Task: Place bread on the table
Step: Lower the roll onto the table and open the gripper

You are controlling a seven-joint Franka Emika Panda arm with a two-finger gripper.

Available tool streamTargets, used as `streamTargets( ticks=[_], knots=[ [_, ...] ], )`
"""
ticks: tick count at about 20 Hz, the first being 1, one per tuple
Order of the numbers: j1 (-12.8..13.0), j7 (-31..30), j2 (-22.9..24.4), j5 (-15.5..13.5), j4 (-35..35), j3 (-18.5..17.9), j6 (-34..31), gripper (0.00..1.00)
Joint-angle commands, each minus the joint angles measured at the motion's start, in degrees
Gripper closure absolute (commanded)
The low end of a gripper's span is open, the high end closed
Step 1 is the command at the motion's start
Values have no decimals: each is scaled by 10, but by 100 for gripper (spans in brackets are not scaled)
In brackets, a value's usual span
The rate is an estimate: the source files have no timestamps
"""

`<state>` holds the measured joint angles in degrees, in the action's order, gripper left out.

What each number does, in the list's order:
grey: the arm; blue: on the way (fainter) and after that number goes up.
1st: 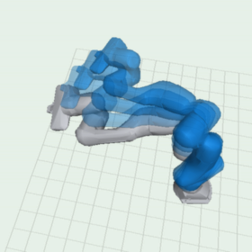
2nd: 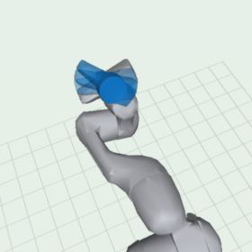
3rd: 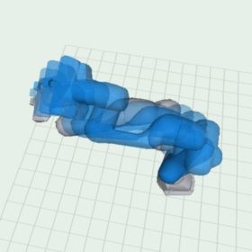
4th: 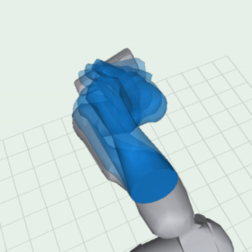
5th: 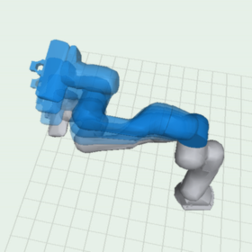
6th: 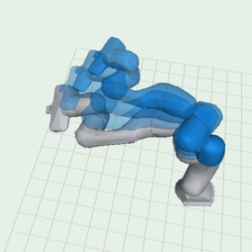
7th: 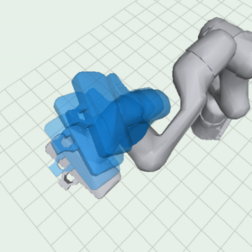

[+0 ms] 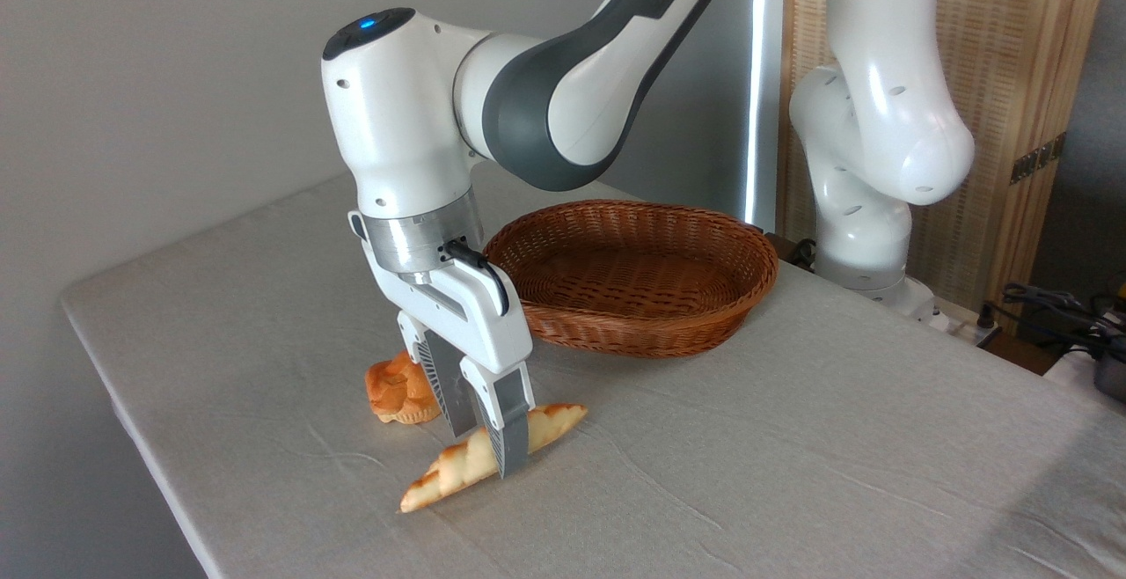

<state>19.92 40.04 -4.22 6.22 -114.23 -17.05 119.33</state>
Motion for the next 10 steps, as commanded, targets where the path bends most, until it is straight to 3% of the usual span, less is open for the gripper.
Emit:
streamTargets(
  ticks=[1,7,10],
  knots=[
    [-9,2,5,34,15,-27,6,0],
    [-10,-8,37,9,66,-37,-1,0],
    [-16,-8,81,-58,67,-32,-22,0]
  ],
)
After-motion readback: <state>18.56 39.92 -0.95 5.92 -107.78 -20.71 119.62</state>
